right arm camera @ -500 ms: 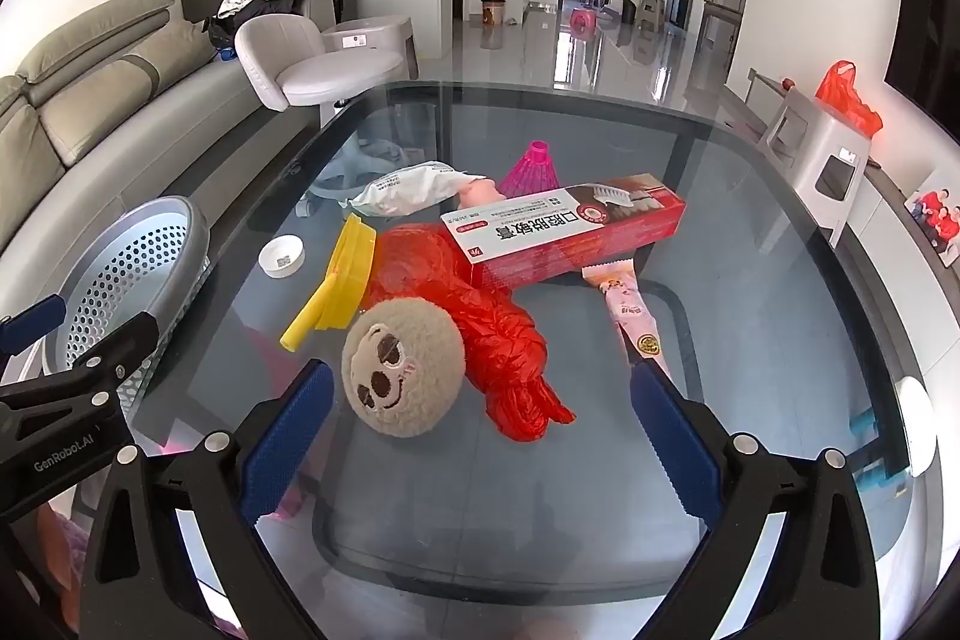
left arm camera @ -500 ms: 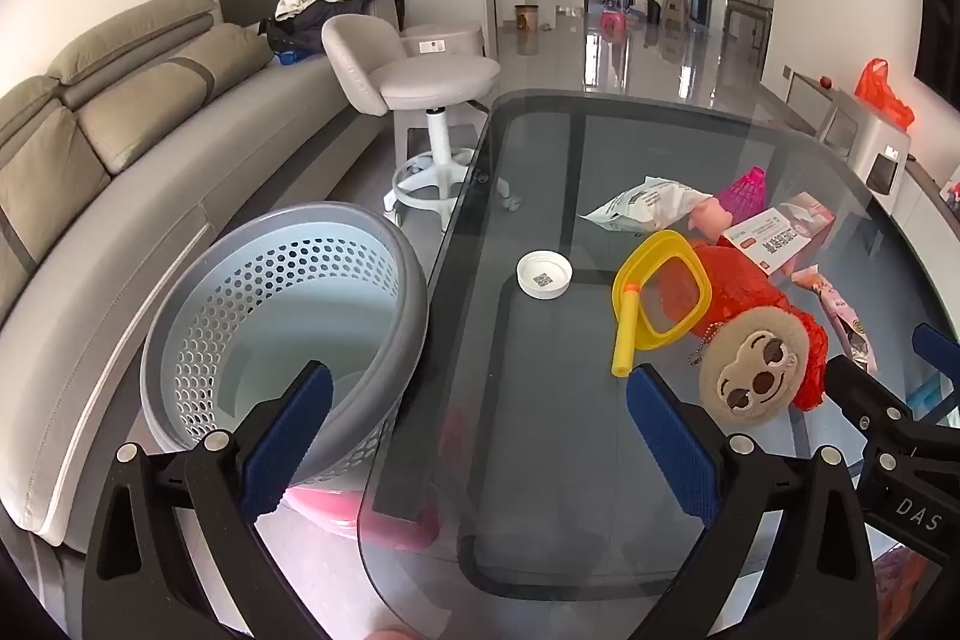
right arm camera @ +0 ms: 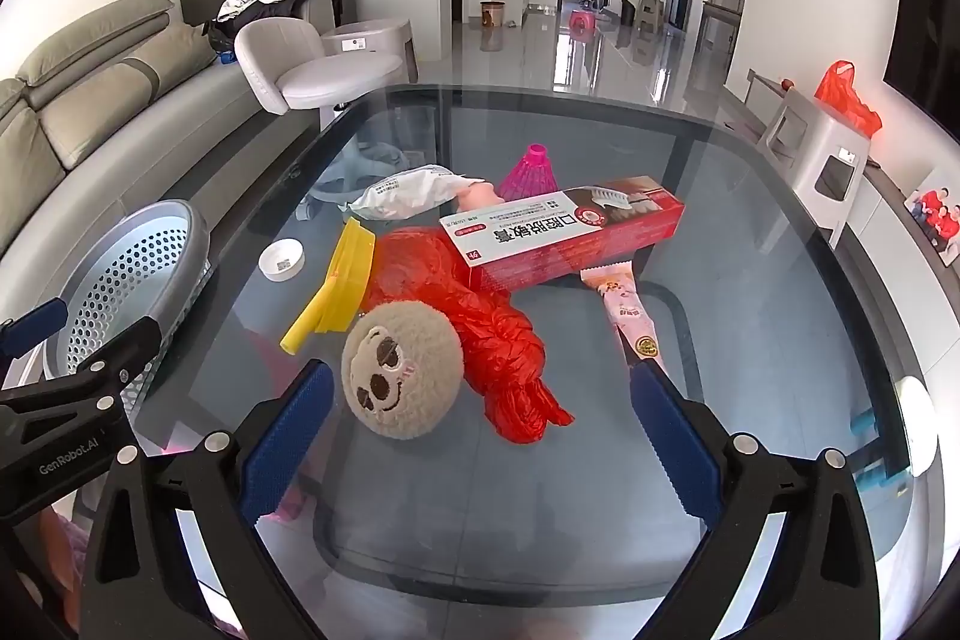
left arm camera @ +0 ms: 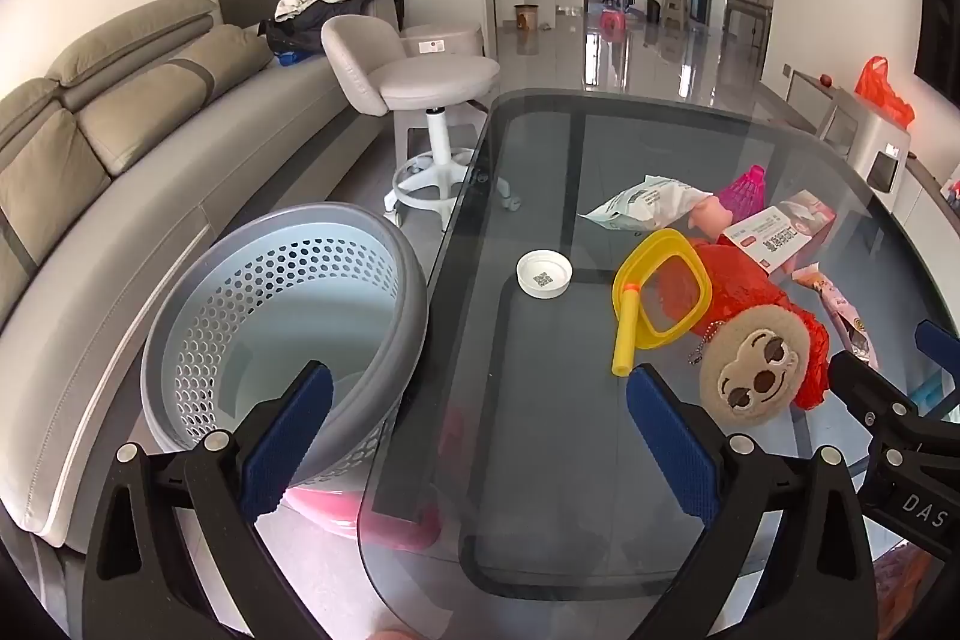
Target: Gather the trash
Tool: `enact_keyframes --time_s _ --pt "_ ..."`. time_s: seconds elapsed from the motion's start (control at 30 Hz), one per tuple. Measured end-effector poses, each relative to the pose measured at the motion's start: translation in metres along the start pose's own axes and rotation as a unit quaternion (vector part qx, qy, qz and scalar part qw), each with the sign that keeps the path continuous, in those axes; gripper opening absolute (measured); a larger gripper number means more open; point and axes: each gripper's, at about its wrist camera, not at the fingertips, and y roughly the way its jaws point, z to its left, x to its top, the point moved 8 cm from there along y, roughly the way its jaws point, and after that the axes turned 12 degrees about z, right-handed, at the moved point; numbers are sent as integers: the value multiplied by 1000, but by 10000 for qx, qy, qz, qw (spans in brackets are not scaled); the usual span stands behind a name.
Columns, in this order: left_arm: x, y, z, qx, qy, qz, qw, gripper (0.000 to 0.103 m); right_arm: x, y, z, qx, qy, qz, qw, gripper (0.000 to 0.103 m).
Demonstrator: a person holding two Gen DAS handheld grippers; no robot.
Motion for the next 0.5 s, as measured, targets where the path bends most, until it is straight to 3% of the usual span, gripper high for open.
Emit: enact_keyframes --time_s 0.5 --pt "0 0 0 5 6 0 10000 96 4 -3 -2 2 12 -9 10000 95"
